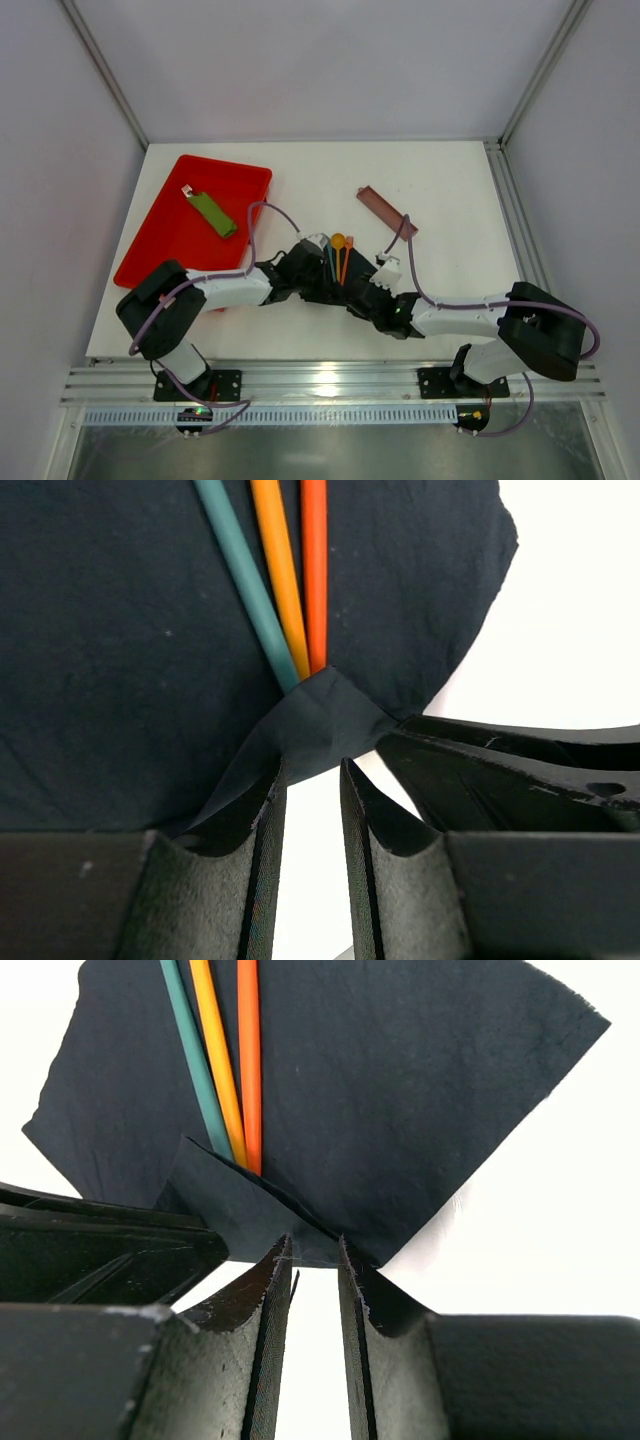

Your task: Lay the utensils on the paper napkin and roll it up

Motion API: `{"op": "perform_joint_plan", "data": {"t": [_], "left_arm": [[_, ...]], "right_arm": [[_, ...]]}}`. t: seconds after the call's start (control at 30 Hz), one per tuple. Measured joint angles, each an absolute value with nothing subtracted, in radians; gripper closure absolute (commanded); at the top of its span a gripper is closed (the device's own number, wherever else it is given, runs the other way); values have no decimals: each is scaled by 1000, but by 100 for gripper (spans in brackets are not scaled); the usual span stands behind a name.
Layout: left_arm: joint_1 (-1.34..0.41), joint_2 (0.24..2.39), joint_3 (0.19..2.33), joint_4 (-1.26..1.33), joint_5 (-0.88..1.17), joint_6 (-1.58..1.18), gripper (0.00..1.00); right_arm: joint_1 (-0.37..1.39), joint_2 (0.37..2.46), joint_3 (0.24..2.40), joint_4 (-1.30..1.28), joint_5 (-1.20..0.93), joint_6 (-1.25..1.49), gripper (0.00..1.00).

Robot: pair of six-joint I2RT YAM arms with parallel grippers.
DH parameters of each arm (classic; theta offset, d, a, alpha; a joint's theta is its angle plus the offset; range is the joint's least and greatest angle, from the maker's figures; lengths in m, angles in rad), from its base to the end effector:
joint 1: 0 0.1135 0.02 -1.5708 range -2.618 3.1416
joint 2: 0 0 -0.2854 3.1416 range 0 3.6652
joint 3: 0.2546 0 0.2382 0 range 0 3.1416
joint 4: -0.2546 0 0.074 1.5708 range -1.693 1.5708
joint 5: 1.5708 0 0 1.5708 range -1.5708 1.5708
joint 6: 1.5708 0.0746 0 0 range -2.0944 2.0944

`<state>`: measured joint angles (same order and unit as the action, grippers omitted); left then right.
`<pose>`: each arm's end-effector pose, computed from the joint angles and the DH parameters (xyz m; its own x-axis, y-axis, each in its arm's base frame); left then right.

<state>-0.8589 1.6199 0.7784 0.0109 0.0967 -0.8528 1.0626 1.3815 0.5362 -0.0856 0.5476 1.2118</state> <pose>0.2116 -0.2563 0.1572 -0.9169 -0.0848 -0.3900 0.1605 0.8163 -0.5548 0.1538 0.1963 0.1507 -0.6938 0.3970 -0.6008 0.1566 0.8975 0.4123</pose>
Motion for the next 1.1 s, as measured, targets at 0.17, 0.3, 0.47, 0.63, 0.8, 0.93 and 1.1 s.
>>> {"op": "perform_joint_plan", "data": {"t": [0.17,0.3,0.47,0.63,0.8,0.93,1.1], "left_arm": [[-859,1608,778,-17,75,-838,72],[-857,1608,778,-23,71,-830,72],[-857,1608,766,-20,71,-830,72],[-857,1607,756,-20,70,-830,72],[-857,1605,754,-20,68,-830,71],[-857,1599,748,-20,63,-830,71],[-857,1596,747,-22,61,-830,71]], "right_arm": [[1055,1397,539,-92,547,1214,73],[1052,1405,546,-96,546,1223,73],[1052,1405,548,-102,546,1230,71],[1029,1371,556,-136,531,1235,55],[958,1262,552,-159,511,1250,34],[930,1212,524,-146,496,1271,27],[907,1243,477,-120,463,1315,23]]}}
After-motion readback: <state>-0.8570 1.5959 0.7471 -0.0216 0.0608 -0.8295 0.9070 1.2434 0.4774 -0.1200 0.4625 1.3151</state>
